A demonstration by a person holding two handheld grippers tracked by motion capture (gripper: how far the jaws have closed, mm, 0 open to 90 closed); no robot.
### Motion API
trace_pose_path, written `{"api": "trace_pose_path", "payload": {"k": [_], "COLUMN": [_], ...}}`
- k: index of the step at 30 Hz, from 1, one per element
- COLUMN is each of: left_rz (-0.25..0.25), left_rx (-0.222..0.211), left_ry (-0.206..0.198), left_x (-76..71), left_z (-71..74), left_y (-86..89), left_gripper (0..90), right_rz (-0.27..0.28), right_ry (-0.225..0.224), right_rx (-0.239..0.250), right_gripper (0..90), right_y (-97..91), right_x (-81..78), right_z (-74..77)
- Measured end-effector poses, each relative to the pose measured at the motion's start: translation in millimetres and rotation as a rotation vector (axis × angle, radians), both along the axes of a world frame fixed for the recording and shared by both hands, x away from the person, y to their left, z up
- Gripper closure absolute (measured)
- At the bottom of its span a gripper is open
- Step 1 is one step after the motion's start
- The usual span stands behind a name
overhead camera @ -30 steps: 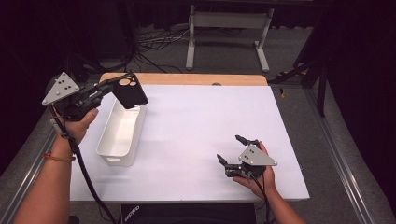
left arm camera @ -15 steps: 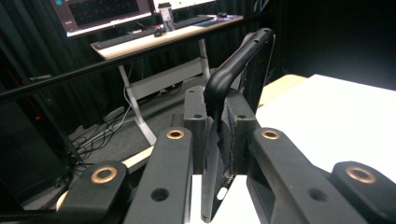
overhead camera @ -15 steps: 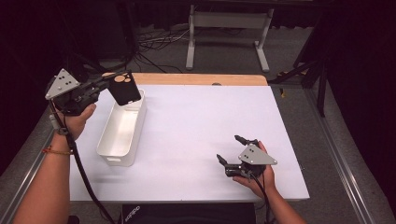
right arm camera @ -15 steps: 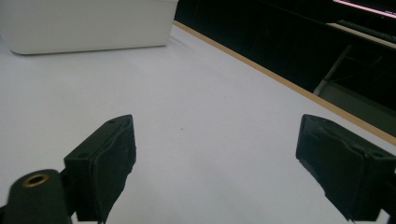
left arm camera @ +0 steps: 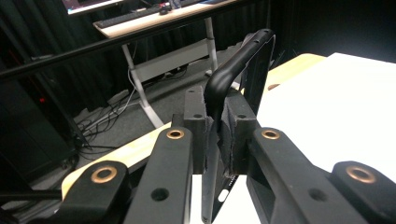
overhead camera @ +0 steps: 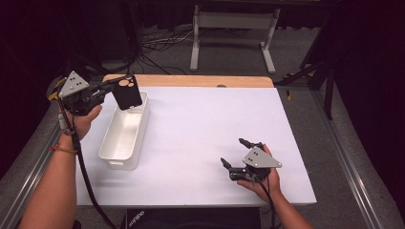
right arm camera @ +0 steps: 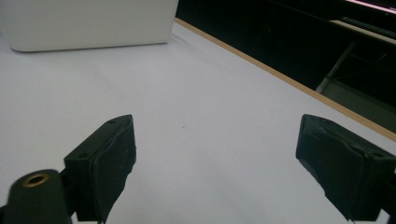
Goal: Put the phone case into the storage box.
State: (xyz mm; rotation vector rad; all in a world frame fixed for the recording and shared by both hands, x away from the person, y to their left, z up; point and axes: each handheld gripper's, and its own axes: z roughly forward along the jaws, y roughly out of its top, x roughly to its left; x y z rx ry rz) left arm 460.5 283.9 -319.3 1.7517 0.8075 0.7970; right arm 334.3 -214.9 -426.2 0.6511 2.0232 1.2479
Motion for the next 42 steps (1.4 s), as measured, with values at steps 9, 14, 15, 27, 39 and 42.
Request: {"api": "trace_pose_path", "payload": {"k": [9, 14, 15, 27, 39, 42], "left_rz": [0.001, 0.006, 0.004, -0.018, 0.036, 0.055], "left_rx": [0.002, 0.007, 0.008, 0.047, 0.037, 0.036], "left_ry": [0.046, 0.067, 0.070, 0.105, 0.104, 0.099], "left_x": [15.5, 23.9, 25.7, 51.0, 67.2, 71.2], "left_z": [-16.9, -26.3, -27.8, -46.9, -54.8, -55.4], "left_y": [-0.2, 0.5, 0.6, -3.8, 3.1, 1.3], "left_gripper": [82.9, 82.9, 82.9, 82.9, 81.7, 81.3], "right_rz": [0.003, 0.002, 0.003, -0.012, -0.019, -0.022], "right_ry": [0.013, 0.017, 0.018, 0.039, 0.050, 0.051], "right_rx": [-0.008, -0.008, -0.010, -0.014, -0.019, -0.020], "right_gripper": [13.0, 13.0, 13.0, 13.1, 13.1, 13.1], "right_y": [1.8, 1.6, 1.6, 0.5, 1.5, 0.6], "right_x": [2.1, 3.1, 3.3, 6.5, 8.3, 8.2], "right_z": [-2.0, -2.3, -2.6, -5.9, -6.6, -6.6]}}
